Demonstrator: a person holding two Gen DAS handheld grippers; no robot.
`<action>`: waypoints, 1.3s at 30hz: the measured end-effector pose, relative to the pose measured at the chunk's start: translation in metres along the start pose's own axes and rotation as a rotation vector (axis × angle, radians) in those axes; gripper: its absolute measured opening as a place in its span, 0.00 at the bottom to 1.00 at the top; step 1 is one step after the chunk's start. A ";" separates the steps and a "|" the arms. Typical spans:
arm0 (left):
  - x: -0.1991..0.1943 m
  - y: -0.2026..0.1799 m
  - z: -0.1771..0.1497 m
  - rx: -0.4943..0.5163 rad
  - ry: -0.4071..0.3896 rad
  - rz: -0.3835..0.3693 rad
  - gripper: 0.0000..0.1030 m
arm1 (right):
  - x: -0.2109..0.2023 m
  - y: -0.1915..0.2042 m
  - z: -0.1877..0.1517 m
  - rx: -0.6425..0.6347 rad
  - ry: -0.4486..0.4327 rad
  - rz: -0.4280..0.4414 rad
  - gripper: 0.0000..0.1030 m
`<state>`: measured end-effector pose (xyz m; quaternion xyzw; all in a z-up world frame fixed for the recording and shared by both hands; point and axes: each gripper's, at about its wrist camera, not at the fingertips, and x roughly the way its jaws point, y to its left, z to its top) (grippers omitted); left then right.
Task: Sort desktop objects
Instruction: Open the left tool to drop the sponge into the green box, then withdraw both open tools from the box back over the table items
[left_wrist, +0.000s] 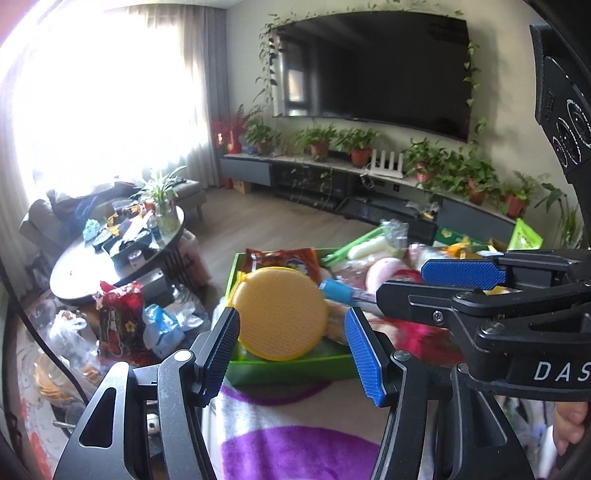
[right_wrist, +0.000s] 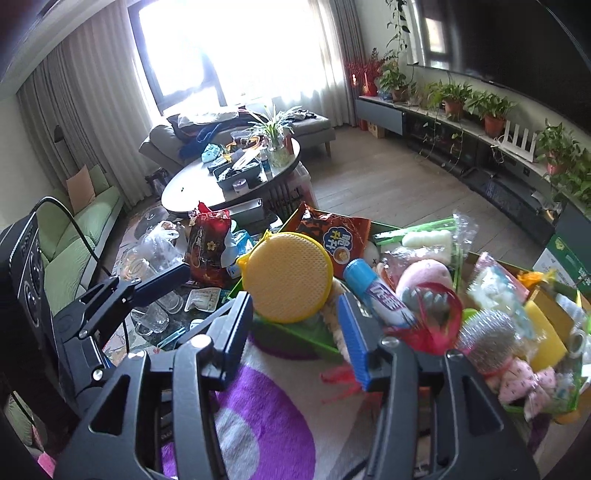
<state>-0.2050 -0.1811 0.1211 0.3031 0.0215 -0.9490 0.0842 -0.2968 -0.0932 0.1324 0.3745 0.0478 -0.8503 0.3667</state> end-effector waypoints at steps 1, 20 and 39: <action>-0.005 -0.004 -0.002 0.003 -0.002 -0.011 0.58 | -0.005 0.001 -0.003 0.000 0.000 -0.001 0.47; -0.089 -0.087 -0.051 0.096 -0.021 -0.159 0.75 | -0.116 -0.001 -0.077 -0.017 -0.058 -0.032 0.54; -0.101 -0.142 -0.090 0.108 0.038 -0.230 0.75 | -0.163 -0.053 -0.140 0.078 -0.069 -0.053 0.58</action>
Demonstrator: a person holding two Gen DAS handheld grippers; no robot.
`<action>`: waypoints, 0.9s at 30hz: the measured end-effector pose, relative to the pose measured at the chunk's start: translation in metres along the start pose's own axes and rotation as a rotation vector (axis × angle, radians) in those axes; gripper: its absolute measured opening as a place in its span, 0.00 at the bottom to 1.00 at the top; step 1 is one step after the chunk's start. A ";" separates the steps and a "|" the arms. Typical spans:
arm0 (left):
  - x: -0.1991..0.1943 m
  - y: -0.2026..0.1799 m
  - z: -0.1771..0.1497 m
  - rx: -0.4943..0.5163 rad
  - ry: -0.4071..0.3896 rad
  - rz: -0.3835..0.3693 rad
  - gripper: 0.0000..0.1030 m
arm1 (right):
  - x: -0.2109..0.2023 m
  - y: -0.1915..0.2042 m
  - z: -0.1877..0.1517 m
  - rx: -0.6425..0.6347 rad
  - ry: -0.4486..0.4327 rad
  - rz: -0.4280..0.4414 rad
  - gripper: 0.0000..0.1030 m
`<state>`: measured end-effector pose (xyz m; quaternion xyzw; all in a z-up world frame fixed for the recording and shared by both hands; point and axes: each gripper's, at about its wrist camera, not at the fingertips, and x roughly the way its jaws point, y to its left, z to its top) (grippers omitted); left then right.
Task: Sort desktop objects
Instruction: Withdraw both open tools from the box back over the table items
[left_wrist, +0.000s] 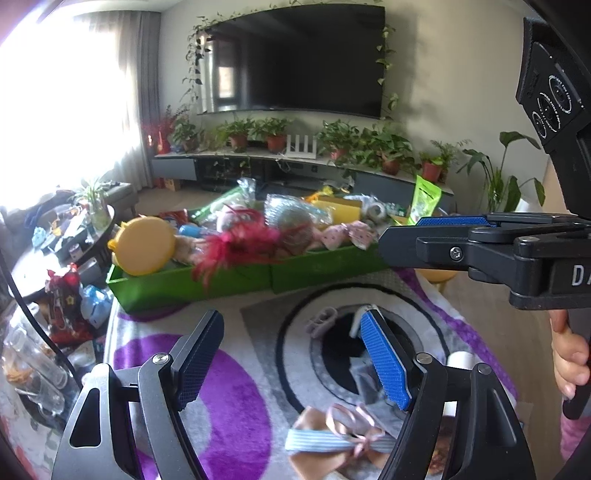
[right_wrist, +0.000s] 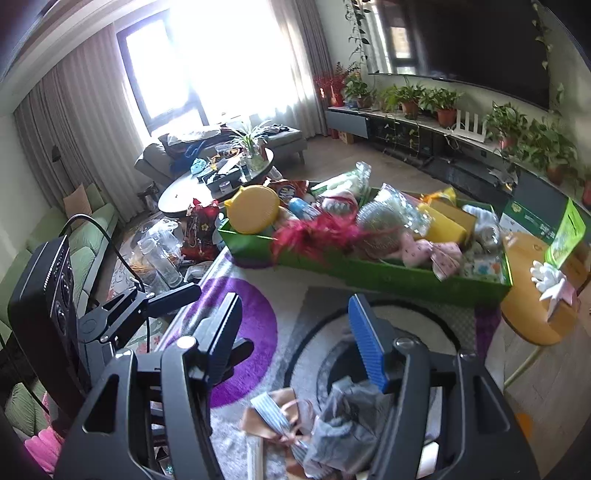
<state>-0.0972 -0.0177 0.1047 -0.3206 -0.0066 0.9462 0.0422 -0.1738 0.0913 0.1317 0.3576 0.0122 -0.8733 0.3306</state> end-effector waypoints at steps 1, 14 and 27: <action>0.000 -0.003 -0.002 0.000 0.003 -0.005 0.75 | -0.001 -0.001 -0.003 0.001 0.001 -0.002 0.58; 0.006 -0.055 -0.046 0.018 0.066 -0.083 0.75 | -0.018 -0.036 -0.063 0.008 0.013 -0.044 0.58; 0.005 -0.074 -0.060 0.004 0.096 -0.077 0.75 | -0.031 -0.066 -0.106 0.032 -0.002 -0.042 0.60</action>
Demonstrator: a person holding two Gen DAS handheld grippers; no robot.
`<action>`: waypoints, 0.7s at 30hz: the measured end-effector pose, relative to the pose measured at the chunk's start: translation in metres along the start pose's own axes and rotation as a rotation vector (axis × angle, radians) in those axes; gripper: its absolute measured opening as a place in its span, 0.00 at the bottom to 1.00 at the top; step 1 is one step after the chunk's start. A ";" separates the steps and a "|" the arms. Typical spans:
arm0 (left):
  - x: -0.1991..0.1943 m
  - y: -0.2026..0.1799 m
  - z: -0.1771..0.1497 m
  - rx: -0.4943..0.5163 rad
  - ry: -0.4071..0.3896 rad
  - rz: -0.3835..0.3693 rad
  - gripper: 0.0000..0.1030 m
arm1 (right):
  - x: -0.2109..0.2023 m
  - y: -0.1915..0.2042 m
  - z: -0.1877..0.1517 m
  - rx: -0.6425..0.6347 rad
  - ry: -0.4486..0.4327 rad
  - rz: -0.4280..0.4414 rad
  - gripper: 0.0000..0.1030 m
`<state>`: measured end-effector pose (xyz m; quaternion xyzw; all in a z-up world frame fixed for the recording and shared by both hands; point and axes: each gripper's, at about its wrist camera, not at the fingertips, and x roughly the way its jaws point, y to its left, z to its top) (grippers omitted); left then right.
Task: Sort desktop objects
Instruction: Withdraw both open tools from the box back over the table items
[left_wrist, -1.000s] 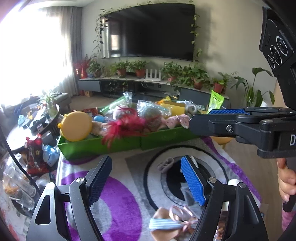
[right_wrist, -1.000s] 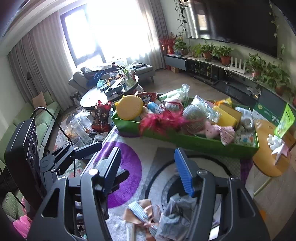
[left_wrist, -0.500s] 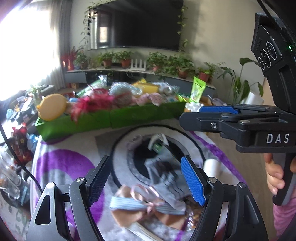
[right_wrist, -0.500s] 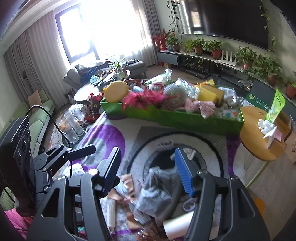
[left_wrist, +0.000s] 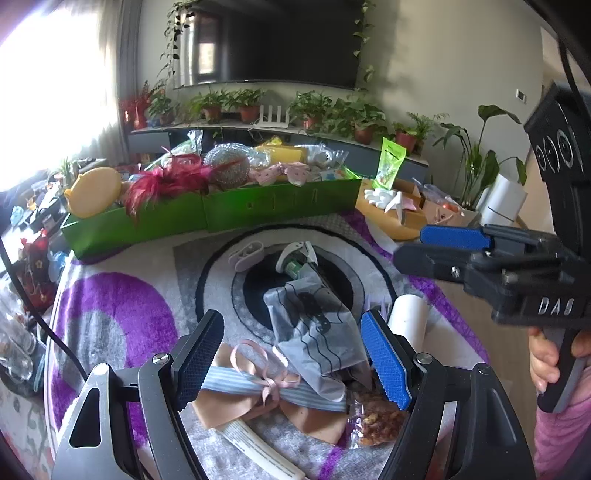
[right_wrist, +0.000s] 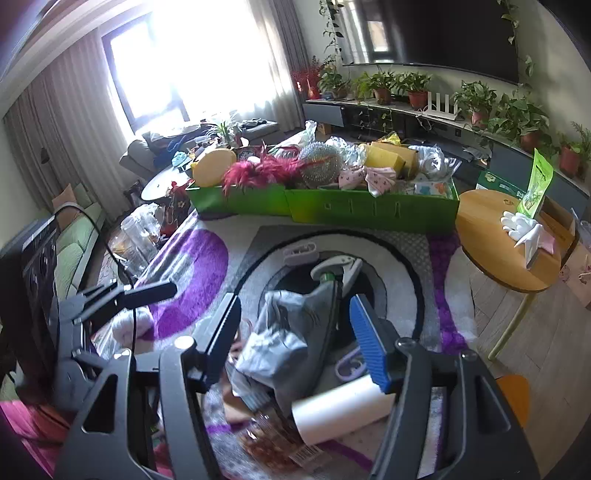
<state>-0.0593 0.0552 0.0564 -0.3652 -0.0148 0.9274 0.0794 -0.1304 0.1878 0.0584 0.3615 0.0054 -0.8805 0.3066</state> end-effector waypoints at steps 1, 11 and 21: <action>0.000 -0.003 -0.001 0.005 0.000 0.001 0.75 | -0.001 -0.001 -0.004 -0.009 -0.004 -0.002 0.60; 0.007 -0.036 -0.016 0.069 0.044 -0.017 0.75 | -0.005 -0.033 -0.046 -0.009 0.003 0.016 0.60; 0.018 -0.050 -0.025 0.083 0.087 -0.002 0.75 | 0.010 -0.062 -0.068 0.035 0.020 0.032 0.68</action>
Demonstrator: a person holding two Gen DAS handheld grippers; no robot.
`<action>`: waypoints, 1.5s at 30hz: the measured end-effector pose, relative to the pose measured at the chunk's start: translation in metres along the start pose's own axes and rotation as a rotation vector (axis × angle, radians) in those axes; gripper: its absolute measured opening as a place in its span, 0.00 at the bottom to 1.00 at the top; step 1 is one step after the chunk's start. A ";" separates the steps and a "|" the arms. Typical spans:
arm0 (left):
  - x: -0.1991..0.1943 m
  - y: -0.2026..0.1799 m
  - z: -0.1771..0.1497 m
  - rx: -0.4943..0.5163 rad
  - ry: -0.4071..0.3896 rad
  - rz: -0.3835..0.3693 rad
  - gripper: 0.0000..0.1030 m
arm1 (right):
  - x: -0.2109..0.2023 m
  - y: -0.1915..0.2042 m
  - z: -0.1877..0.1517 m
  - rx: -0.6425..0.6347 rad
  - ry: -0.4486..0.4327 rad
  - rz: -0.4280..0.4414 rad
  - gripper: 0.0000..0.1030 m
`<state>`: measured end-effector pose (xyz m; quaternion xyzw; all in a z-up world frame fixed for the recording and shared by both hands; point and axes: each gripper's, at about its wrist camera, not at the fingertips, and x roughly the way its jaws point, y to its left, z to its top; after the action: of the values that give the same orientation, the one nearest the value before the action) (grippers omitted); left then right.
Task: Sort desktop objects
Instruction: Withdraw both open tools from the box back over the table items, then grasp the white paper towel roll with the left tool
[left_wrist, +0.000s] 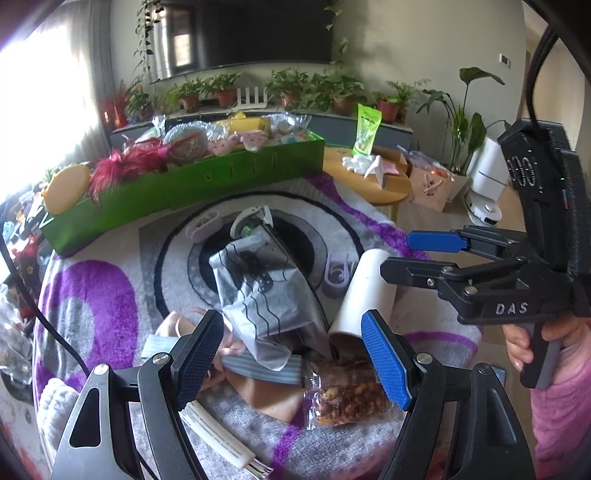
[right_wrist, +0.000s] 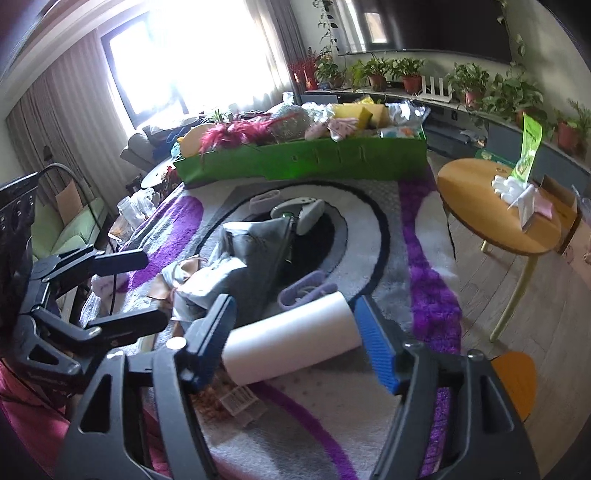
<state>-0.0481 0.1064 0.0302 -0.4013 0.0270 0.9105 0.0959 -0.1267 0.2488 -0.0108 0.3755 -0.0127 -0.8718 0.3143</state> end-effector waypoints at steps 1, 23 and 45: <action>0.001 0.000 -0.001 -0.003 0.004 0.003 0.75 | 0.003 -0.004 -0.001 0.007 0.002 0.007 0.68; 0.014 -0.014 -0.017 0.003 0.055 -0.028 0.75 | 0.003 -0.016 -0.035 0.116 0.083 0.190 0.70; 0.031 -0.034 -0.028 0.012 0.076 -0.179 0.47 | -0.033 -0.001 -0.077 0.224 -0.040 0.069 0.63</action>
<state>-0.0421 0.1407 -0.0105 -0.4357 0.0000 0.8824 0.1779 -0.0593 0.2845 -0.0456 0.3900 -0.1292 -0.8610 0.2998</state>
